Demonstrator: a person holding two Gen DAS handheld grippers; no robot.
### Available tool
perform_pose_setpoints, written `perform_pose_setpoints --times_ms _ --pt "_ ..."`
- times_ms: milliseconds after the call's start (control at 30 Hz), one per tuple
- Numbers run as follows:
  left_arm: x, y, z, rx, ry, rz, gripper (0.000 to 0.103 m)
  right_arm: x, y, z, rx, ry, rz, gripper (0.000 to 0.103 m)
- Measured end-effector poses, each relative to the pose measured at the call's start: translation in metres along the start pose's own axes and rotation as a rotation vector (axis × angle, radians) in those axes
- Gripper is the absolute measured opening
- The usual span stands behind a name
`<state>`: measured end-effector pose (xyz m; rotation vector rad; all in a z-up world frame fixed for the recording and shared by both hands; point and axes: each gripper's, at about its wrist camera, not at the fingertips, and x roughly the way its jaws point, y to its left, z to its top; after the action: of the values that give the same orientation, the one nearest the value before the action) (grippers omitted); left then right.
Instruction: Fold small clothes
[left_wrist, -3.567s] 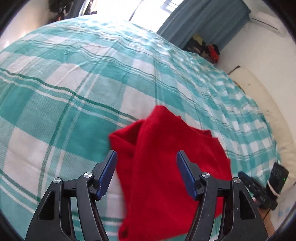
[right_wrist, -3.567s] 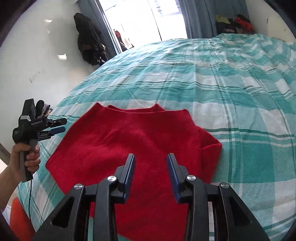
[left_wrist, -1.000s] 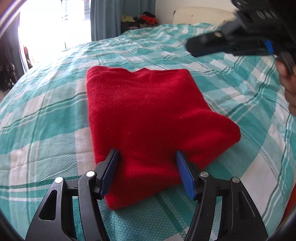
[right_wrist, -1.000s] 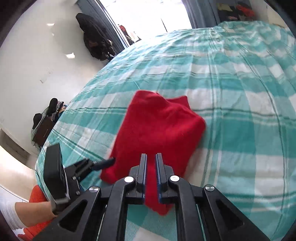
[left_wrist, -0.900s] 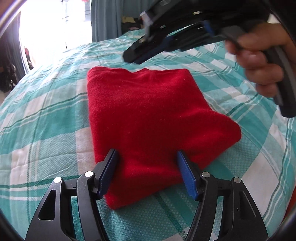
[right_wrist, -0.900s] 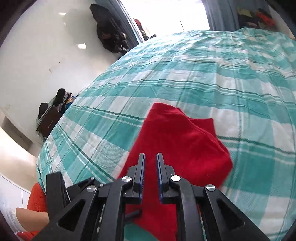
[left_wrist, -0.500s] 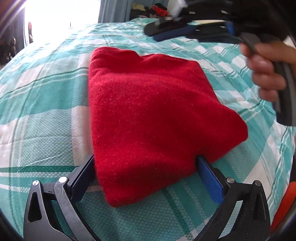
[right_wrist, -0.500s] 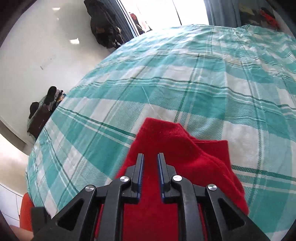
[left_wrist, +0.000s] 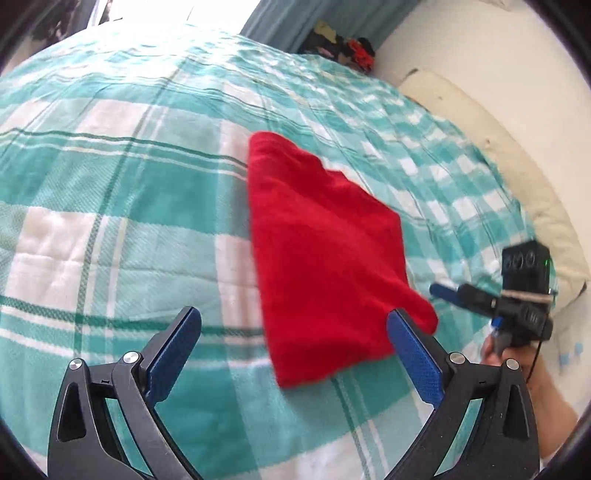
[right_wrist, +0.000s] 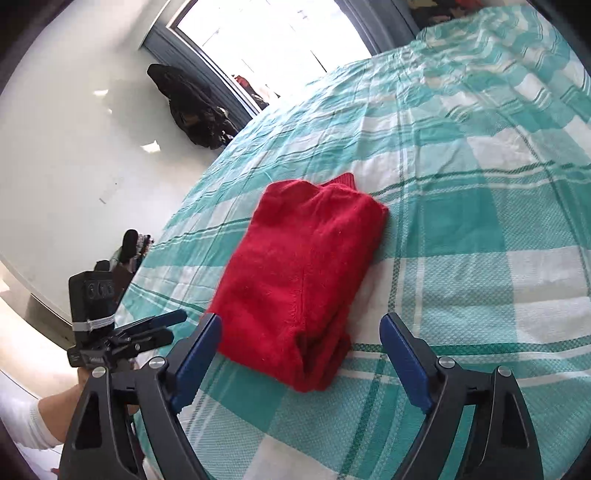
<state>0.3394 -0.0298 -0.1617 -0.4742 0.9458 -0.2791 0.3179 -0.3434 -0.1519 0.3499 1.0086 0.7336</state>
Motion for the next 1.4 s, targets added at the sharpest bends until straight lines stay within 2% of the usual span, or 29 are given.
perform_pose_setpoints --times_ms 100,133,200,233,267,300,333,367,467,733,833,933,1033,1067,1100,1167,1200,1233,1267,1300,1333,1367,1400 --pt "0.047 0.012 0.022 -0.068 0.079 -0.021 0.100 0.045 -0.020 0.011 0.078 0.079 0.038 0.078" --pt "0.062 0.011 0.025 -0.080 0.099 -0.020 0.100 0.065 -0.024 0.013 0.122 0.103 0.037 0.071" --pt "0.074 -0.002 0.023 -0.062 0.101 -0.037 0.100 0.089 -0.031 0.016 0.189 0.069 0.061 0.064" --pt "0.081 -0.009 0.023 -0.053 0.128 -0.080 0.098 0.099 -0.028 0.017 0.205 0.054 0.102 0.064" --pt "0.082 -0.012 0.022 -0.052 0.159 -0.123 0.073 0.108 -0.024 0.019 0.216 0.050 0.124 0.061" --pt "0.085 -0.014 0.023 -0.047 0.192 -0.092 0.041 0.113 -0.020 0.020 0.224 0.051 0.136 0.047" --pt "0.081 -0.015 0.025 -0.044 0.206 -0.080 0.041 0.115 -0.017 0.022 0.231 0.056 0.134 0.031" --pt "0.072 -0.016 0.027 -0.053 0.200 -0.102 0.035 0.112 -0.013 0.024 0.226 0.049 0.119 0.027" --pt "0.037 -0.027 0.038 -0.051 0.155 -0.171 0.034 0.091 0.009 0.034 0.158 0.029 0.108 0.025" --pt "-0.067 -0.072 0.078 0.060 -0.016 -0.236 0.034 0.012 0.104 0.085 -0.072 -0.069 0.150 0.025" --pt "-0.086 -0.083 0.086 0.075 -0.053 -0.246 0.035 -0.011 0.131 0.096 -0.130 -0.111 0.174 0.025" --pt "-0.077 -0.082 0.074 0.047 0.008 -0.230 0.035 -0.019 0.136 0.091 -0.118 -0.102 0.191 0.025" --pt "-0.037 -0.069 0.038 0.013 0.143 -0.171 0.039 -0.004 0.111 0.064 0.001 -0.003 0.171 0.026" --pt "-0.019 -0.063 0.020 0.013 0.197 -0.140 0.043 0.005 0.099 0.048 0.044 0.038 0.149 0.026" --pt "0.001 -0.056 0.000 0.017 0.253 -0.101 0.046 0.015 0.082 0.033 0.090 0.086 0.116 0.026" --pt "0.030 -0.039 -0.039 0.005 0.356 0.004 0.046 0.036 0.049 -0.007 0.183 0.187 0.026 0.031" --pt "0.024 -0.034 -0.051 -0.005 0.332 -0.001 0.048 0.044 0.034 -0.027 0.213 0.234 -0.038 0.035" --pt "0.006 -0.033 -0.058 -0.012 0.273 -0.022 0.050 0.044 0.024 -0.044 0.225 0.258 -0.096 0.049" --pt "-0.015 -0.034 -0.063 -0.004 0.218 -0.001 0.061 0.034 0.017 -0.058 0.231 0.232 -0.114 0.060" --pt "-0.037 -0.035 -0.068 0.024 0.162 0.055 0.077 0.017 0.015 -0.067 0.237 0.174 -0.107 0.072" --pt "-0.062 -0.039 -0.072 0.068 0.098 0.118 0.084 -0.003 0.015 -0.076 0.241 0.120 -0.115 0.083" --pt "-0.085 -0.042 -0.076 0.119 0.029 0.175 0.093 -0.023 0.016 -0.084 0.242 0.074 -0.152 0.089" --pt "-0.107 -0.047 -0.082 0.178 -0.029 0.227 0.098 -0.045 0.020 -0.093 0.234 0.025 -0.198 0.097"
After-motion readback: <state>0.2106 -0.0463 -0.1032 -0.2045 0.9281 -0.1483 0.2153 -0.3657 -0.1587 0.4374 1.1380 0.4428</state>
